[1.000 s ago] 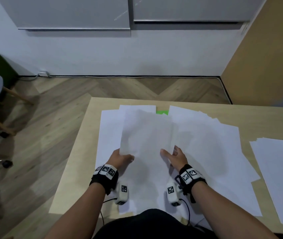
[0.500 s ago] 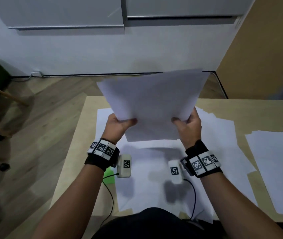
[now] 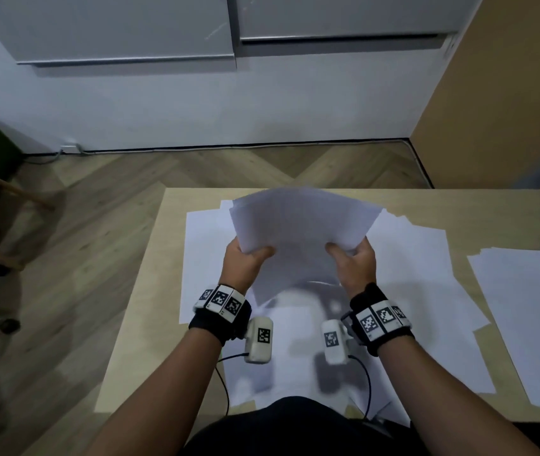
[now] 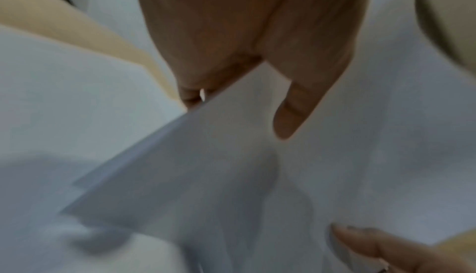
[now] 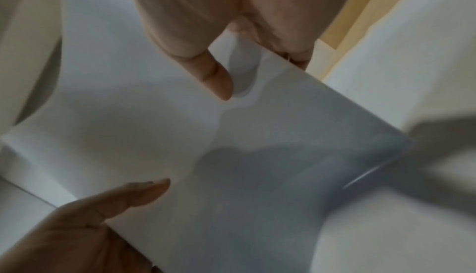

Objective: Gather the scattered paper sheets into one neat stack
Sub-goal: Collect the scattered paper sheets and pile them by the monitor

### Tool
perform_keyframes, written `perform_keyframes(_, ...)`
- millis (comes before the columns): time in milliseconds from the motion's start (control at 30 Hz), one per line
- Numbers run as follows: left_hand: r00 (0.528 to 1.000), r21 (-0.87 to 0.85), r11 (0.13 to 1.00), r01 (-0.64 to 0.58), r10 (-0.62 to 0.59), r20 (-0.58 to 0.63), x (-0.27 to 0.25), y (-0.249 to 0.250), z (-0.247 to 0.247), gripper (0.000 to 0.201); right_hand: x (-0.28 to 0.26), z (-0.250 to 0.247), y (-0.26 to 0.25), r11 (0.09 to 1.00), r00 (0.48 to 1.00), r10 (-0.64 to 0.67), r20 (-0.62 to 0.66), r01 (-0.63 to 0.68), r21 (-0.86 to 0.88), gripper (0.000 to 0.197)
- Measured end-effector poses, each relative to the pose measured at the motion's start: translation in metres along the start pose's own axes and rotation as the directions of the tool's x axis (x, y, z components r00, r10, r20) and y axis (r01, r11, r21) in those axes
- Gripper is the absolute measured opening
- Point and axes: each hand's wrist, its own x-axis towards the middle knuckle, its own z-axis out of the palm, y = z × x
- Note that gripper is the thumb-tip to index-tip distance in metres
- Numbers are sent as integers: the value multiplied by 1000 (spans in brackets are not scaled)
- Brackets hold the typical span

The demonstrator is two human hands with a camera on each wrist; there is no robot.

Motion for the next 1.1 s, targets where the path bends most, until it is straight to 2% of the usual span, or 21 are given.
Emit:
perform_keyframes(100,989,130,981,145,-148,14,4,-22,0,33,-5,2,17,990,997,66,32,-62,-123,34)
perform_keyframes(167,977,139,968,206,-213,30,5,-33,-1,45,-4,-1,21,987,997,68,27,-64,-147,35)
perform_keyframes(267,980,90,979,185,-190,55,2,-33,-1,48,-2,-4,22,996,999,36,14,-35,-82,39)
perform_keyframes(367,968,80,974,210,-219,122,2,-38,4,47,0,-3,32,993,998,53,21,-50,-107,39)
perform_keyframes(433,938,132,955,264,-286,198,5,-46,8,43,7,-7,35,991,997,69,-28,-72,-109,39)
perform_keyframes(500,907,258,917,304,-361,215,9,-60,3,35,16,-18,35,988,994,75,-79,-84,-130,41)
perform_keyframes(567,913,422,858,295,-383,140,9,-76,-7,25,25,-36,42,974,988,108,-106,-127,-190,42)
perform_keyframes(633,938,594,756,276,-346,3,6,-91,-21,25,32,-55,59,953,975,200,-95,-216,-212,43)
perform_keyframes(700,942,726,610,317,-294,-165,1,-104,-35,36,35,-69,76,882,937,349,-28,-338,-327,49)
perform_keyframes(767,902,780,454,430,-258,-347,-5,-111,-44,58,33,-82,94,747,860,510,23,-429,-509,54)
perform_keyframes(800,879,780,408,475,-247,-406,-7,-114,-46,71,31,-87,102,686,824,566,17,-459,-564,55)
perform_keyframes(867,865,779,377,501,-245,-437,-9,-117,-47,93,24,-92,115,607,787,616,-28,-498,-619,59)
perform_keyframes(900,868,786,370,494,-252,-427,-9,-119,-46,99,21,-91,118,594,786,616,-51,-507,-624,58)
perform_keyframes(1000,876,822,322,469,-285,-389,-10,-125,-39,114,17,-81,123,597,801,596,-58,-490,-635,49)
perform_keyframes(1100,896,890,225,396,-305,-322,-13,-134,-33,129,16,-67,124,615,809,588,0,-447,-649,46)
